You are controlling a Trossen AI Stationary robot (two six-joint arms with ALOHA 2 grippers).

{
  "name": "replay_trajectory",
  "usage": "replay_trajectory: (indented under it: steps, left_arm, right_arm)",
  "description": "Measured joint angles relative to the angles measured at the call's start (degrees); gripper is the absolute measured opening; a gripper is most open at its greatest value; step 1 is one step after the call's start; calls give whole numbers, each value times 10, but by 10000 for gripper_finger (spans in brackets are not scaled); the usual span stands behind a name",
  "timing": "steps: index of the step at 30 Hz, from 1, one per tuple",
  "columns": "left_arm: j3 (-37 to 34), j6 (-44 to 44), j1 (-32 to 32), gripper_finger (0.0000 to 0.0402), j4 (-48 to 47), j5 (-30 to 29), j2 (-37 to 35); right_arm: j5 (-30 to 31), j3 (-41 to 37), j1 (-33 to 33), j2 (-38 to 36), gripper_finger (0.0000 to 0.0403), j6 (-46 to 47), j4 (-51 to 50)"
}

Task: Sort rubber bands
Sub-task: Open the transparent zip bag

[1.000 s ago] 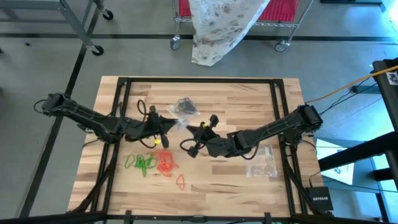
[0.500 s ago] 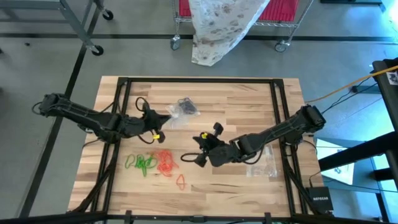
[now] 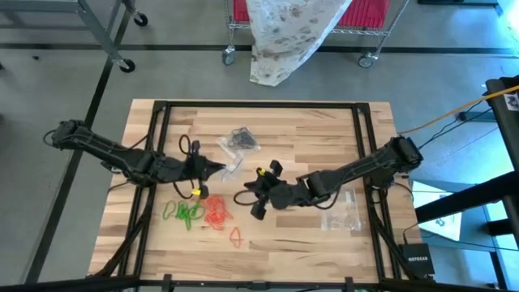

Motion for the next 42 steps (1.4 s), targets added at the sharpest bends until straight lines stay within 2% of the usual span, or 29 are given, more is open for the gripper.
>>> replay_trajectory:
  steps: [4,12,17,19,22,27,29,30,33,35,39,42]
  left_arm:
    - [0,-12,11,0,-15,0,0]
    - [0,-33,21,0,-24,-1,0]
    - [0,-35,21,0,-25,-1,0]
    - [0,-35,21,0,-25,-1,0]
    - [0,-35,21,0,-28,0,0]
    - [0,-35,21,0,-26,0,0]
    - [0,-35,21,0,-21,0,0]
    - [0,-35,21,0,-20,0,0]
    - [0,-35,21,0,-20,0,1]
    - [0,-41,25,0,-20,-3,1]
    - [-10,-75,45,0,-20,-19,-1]
    - [-26,-92,60,0,3,-20,-1]
  right_arm:
    - [3,0,-11,-2,40,-6,6]
    - [27,0,-40,1,183,-18,42]
    - [7,0,-57,22,211,-19,65]
    - [5,0,-61,30,205,-38,85]
    - [12,0,-60,35,173,-63,102]
    - [12,0,-63,36,69,-81,100]
    - [-6,0,-68,40,21,-81,101]
    - [-16,0,-71,44,11,-80,104]
    - [-30,0,-76,61,6,-74,114]
    - [-31,0,-75,70,2,-105,146]
    - [-104,0,-68,86,1,-137,216]
    - [-134,0,-61,104,0,-140,217]
